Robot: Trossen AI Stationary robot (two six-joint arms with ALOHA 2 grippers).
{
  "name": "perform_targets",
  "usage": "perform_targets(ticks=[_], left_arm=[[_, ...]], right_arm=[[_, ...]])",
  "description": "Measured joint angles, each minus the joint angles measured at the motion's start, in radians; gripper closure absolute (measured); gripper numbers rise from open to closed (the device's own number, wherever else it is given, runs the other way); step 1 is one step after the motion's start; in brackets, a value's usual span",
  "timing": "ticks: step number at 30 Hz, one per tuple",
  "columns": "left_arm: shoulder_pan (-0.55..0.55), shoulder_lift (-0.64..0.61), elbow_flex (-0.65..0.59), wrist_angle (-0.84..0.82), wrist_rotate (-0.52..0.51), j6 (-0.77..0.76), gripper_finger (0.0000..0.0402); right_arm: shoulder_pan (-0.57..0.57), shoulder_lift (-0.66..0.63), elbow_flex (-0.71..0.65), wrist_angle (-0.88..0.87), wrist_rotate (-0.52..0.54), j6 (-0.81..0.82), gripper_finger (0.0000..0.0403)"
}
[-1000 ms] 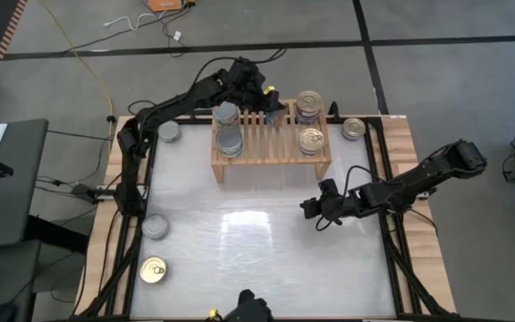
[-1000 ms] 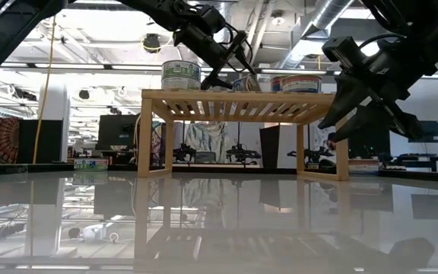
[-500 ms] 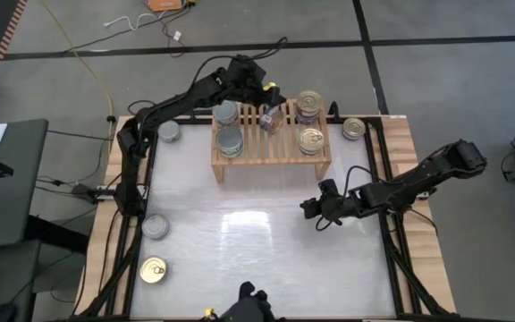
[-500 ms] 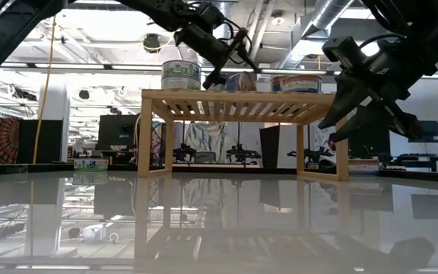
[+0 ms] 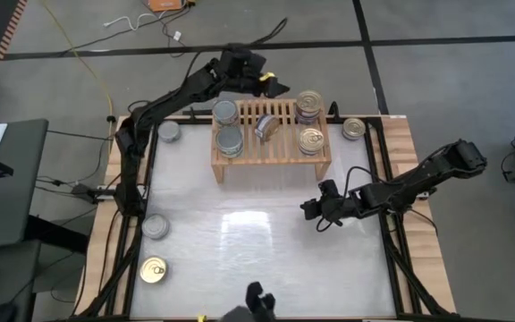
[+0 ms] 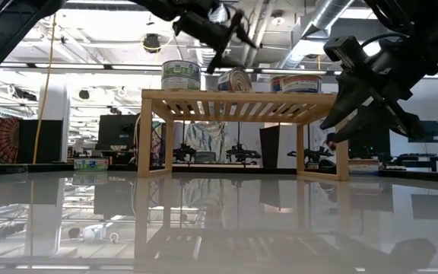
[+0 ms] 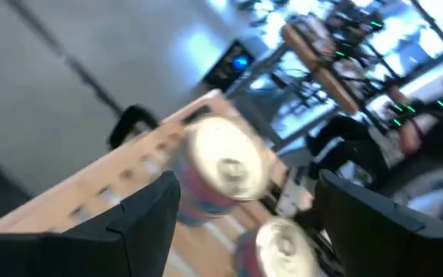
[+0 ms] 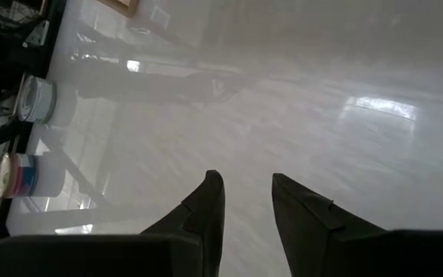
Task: Stack canned seafood by type on shelf
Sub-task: Put the blue-pink tuna can on the shelf
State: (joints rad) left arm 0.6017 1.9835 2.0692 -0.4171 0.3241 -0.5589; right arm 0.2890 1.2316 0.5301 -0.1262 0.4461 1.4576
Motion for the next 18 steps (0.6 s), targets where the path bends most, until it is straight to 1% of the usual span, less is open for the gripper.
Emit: perform_targets(ticks=[3, 5, 6, 7, 9, 11, 12, 13, 15, 18], left_arm=[[-0.04, 0.0, 0.053, -0.036, 0.007, 0.08, 0.0111], [-0.084, 0.0, 0.094, -0.094, -0.041, 0.159, 0.0111], [-0.11, 0.0, 0.115, -0.137, -0.088, 0.204, 0.0111], [-0.139, 0.0, 0.139, -0.188, -0.157, 0.251, 0.0111], [-0.2, 0.0, 0.177, -0.273, -0.344, 0.328, 0.0111], [-0.254, 0.0, 0.208, -0.334, -0.545, 0.373, 0.0111], [-0.276, 0.0, 0.221, -0.36, -0.623, 0.392, 0.0111], [-0.294, 0.0, 0.23, -0.375, -0.68, 0.407, 0.0111], [-0.313, -0.003, 0.234, -0.382, -0.738, 0.42, 0.0111], [-0.314, -0.002, 0.234, -0.415, -0.746, 0.359, 0.0111]], right_arm=[[0.0, 0.0, 0.0, -0.003, 0.0, -0.009, 0.0269], [0.0, 0.0, 0.0, -0.003, 0.0, -0.024, 0.0269], [0.0, 0.0, 0.0, -0.003, 0.0, -0.026, 0.0269], [0.0, 0.0, 0.0, -0.003, 0.0, -0.026, 0.0269], [0.0, 0.0, 0.0, -0.004, 0.0, -0.031, 0.0269], [0.0, 0.0, 0.0, -0.004, 0.0, -0.046, 0.0269], [0.0, 0.0, 0.0, -0.005, 0.0, -0.05, 0.0269], [0.0, 0.0, 0.0, -0.005, 0.0, -0.052, 0.0269], [0.0, 0.0, 0.0, -0.007, 0.0, -0.053, 0.0269], [-0.003, 0.0, 0.0, -0.009, 0.0, -0.056, 0.0269]])
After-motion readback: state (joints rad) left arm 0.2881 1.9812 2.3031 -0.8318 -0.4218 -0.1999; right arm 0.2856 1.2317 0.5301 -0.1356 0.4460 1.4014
